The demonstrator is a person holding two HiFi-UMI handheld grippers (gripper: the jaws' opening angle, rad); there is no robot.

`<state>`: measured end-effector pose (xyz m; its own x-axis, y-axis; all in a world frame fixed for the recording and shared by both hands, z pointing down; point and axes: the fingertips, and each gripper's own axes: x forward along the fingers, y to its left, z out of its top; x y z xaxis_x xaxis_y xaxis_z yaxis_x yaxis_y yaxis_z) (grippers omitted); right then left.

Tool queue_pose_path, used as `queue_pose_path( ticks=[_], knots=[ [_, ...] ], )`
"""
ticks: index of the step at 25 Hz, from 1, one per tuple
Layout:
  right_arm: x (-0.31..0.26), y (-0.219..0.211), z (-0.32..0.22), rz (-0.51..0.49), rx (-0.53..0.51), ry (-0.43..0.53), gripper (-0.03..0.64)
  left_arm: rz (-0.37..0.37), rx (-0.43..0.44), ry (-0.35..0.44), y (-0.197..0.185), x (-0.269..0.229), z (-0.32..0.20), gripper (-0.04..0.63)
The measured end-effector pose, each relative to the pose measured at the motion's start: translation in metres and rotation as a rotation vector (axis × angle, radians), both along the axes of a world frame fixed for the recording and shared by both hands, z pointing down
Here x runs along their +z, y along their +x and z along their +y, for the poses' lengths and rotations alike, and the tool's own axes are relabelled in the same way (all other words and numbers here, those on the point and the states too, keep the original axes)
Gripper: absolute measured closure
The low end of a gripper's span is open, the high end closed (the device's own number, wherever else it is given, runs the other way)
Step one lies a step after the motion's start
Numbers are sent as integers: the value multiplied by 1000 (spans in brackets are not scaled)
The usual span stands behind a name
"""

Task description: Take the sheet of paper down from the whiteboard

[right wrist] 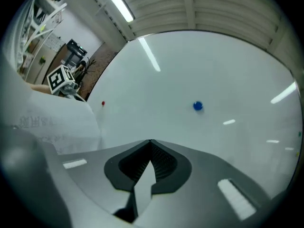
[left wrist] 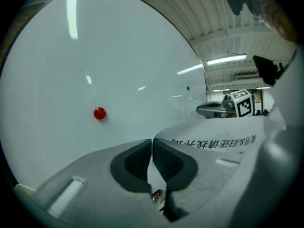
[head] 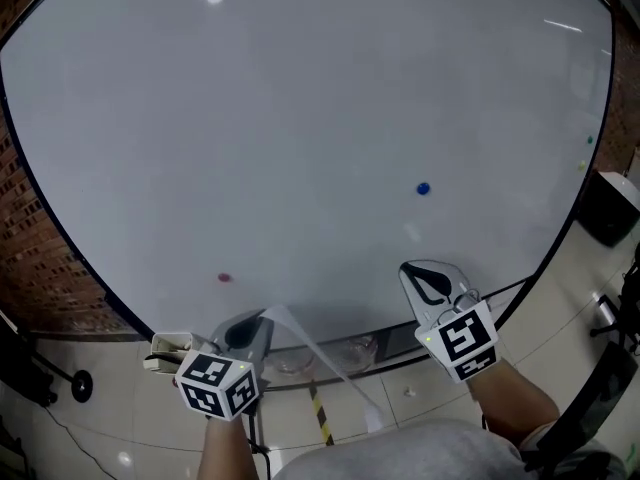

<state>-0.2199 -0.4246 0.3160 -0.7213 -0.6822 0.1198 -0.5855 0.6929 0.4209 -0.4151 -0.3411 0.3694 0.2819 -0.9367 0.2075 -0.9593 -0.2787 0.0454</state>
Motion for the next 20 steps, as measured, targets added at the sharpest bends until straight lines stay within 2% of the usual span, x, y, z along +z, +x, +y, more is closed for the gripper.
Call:
queue_pose_path(
  ticks=[3, 6, 9, 12, 20],
  knots=[
    [32, 1, 14, -37, -73, -220, 615, -9, 27, 23, 19, -1, 4, 592],
    [47, 2, 36, -67, -122, -330, 615, -28, 43, 41, 33, -5, 23, 592],
    [53, 9, 59, -63, -147, -354, 615, -33, 42, 53, 49, -10, 43, 592],
    [62, 34, 84, -53, -161, -377, 615, -37, 32, 59, 75, -10, 62, 592],
    [102, 149, 199, -55, -153, -434, 615, -35, 52, 54, 194, 9, 159, 592]
  ],
)
